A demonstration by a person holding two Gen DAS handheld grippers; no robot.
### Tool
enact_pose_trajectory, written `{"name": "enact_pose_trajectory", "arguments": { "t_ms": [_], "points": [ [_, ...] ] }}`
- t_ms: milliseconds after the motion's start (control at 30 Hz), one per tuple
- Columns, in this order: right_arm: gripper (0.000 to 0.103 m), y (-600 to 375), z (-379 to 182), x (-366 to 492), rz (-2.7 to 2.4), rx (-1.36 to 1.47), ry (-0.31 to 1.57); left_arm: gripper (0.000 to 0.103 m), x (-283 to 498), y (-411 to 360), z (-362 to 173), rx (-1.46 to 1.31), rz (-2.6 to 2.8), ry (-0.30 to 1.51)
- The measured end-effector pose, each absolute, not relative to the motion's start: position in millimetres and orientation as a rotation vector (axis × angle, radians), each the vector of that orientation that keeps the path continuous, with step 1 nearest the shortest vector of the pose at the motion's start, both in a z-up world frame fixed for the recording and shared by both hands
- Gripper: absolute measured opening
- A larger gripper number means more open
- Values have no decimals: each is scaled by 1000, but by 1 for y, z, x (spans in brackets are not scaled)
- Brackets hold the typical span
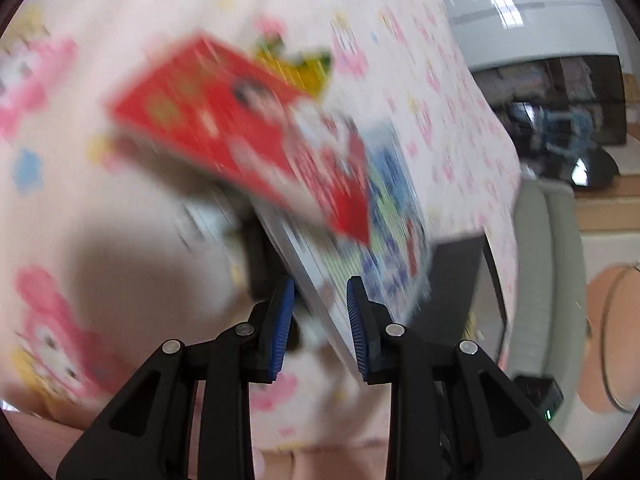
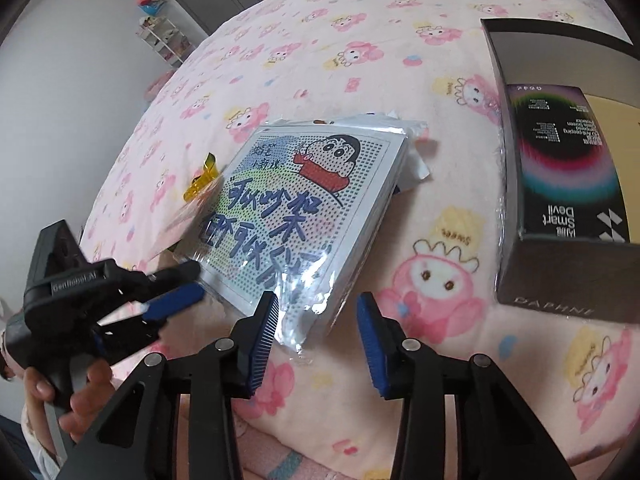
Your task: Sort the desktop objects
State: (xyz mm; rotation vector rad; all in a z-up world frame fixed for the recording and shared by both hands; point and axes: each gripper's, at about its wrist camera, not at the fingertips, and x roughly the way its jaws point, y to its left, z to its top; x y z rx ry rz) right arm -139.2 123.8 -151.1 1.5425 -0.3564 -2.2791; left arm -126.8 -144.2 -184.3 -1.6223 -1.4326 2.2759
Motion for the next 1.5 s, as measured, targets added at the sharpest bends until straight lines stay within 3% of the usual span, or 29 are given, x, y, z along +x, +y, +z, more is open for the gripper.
{"name": "enact_pose_trajectory", "arguments": {
  "t_ms": [233,667,1067,1500],
  "points": [
    [36,121,-161,-149,-2270,1566,-393,26,-157,-154,-162,-1614,2439,-1352],
    [36,107,-169,-153,-2310,1548,-318,26,-192,-163,-190,-1696,2431,-1215],
    [36,132,-167,-108,-2271,1563,-255,31,-120,-125,-174,-1779,2380,-955],
    [36,146,-181,-122,-2319,1603,-297,34,-124,-99,-175,-1807,2371,-776]
  ]
}}
